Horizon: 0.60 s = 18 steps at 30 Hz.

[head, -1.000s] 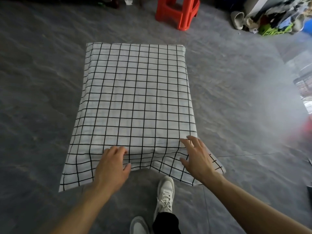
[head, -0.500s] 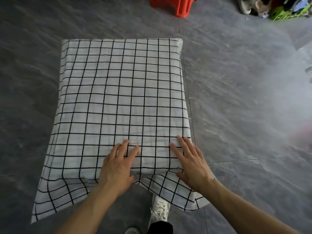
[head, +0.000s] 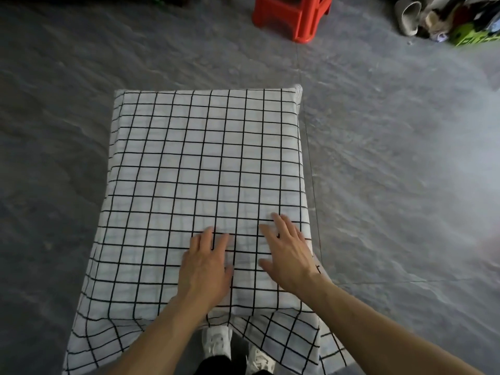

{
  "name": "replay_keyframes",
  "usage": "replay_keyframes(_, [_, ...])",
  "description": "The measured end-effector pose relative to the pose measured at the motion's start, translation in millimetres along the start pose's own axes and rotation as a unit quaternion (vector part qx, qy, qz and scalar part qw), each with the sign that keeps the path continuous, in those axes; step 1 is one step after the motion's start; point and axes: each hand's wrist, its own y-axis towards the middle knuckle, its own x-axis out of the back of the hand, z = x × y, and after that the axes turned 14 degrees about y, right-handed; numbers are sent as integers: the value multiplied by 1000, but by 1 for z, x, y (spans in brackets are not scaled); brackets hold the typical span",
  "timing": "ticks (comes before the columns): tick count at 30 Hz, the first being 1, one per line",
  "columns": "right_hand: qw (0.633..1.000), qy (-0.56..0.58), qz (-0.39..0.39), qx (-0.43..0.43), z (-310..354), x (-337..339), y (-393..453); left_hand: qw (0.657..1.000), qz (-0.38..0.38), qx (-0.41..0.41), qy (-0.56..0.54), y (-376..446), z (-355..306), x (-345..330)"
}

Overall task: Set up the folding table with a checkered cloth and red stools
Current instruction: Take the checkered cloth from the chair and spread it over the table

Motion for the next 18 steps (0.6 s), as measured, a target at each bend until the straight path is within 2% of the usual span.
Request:
replay_keyframes(9, [998,-54,43,-5,3,12,61,999,-1,-35,0,96,3,20])
replay_keyframes(18, [1000,-18,-16,10,15,51,174,996,-38,-81,11,194,46,37])
